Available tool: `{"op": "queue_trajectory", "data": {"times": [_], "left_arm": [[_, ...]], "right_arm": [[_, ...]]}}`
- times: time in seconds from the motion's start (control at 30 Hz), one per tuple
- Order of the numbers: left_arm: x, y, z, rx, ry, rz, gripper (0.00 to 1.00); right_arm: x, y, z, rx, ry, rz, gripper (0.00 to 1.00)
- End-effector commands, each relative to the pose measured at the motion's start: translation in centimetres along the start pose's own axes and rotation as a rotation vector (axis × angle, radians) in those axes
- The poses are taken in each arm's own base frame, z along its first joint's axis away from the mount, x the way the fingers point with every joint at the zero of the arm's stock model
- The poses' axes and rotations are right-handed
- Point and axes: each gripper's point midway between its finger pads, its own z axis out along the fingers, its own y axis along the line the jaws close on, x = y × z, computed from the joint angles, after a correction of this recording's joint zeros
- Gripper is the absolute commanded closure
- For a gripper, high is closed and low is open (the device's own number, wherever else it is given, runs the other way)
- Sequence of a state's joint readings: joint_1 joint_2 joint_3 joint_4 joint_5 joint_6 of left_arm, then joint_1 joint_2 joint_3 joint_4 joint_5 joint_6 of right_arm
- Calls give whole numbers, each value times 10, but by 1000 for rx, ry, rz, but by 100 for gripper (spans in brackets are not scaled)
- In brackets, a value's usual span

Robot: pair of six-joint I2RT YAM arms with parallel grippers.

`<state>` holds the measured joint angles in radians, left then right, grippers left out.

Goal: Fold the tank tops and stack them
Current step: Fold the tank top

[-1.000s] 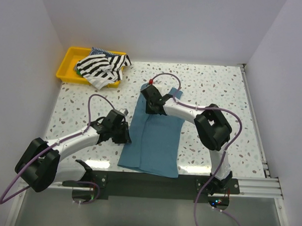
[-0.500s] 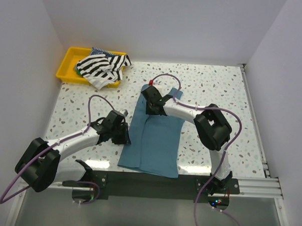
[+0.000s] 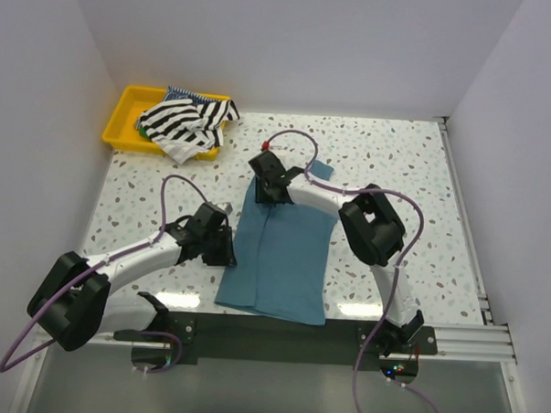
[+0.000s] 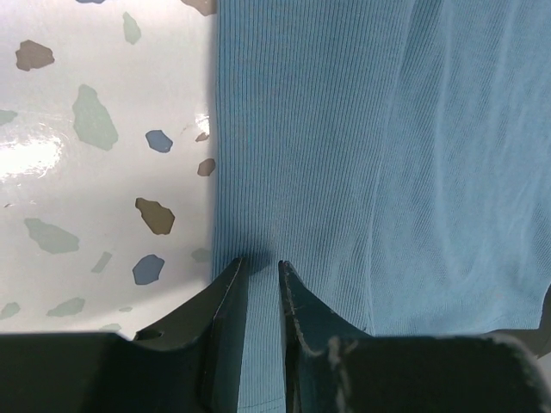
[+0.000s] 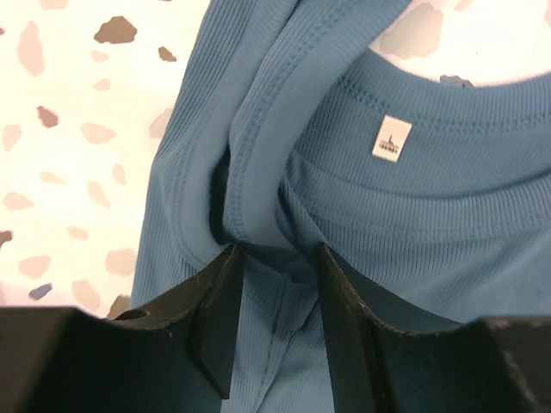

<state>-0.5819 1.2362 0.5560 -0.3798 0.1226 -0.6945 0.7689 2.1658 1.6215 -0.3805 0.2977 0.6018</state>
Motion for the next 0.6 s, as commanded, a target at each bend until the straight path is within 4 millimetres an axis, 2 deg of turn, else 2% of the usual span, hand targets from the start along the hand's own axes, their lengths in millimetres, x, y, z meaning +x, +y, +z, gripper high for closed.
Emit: {"op": "queue_trajectory", "data": {"times": [0.0,0.1,0.17,0.2,0.27,0.37,0.47,0.5,0.57], "left_arm": [[-1,7,1,-17,-1,12,74],[-4,7,1,-24,-7,18,74],[-5,9,2,-31,-5,20,74],[-9,10,3,-34,-8,23,74],[-11,12,7,-44,5,24,74],[-23,9,13,-41,-9,28,74],[-38,5,22,-46,-20,33,74],[-50,0,23,-43,-40,40,74],[-60,2,33,-76,-42,37,74]], "right_arm": [[-19,-4,8,27,-24,-32,56],[-21,-11,12,33,-35,-35,46],[-16,-19,21,52,-8,-42,45],[-25,-23,26,55,-11,-34,44],[-29,-31,37,61,0,-32,41],[-37,-38,47,62,-5,-28,36],[-49,-52,60,85,-16,-27,28],[-56,-60,65,90,-20,-10,23],[-67,-65,68,75,-40,15,18]]}}
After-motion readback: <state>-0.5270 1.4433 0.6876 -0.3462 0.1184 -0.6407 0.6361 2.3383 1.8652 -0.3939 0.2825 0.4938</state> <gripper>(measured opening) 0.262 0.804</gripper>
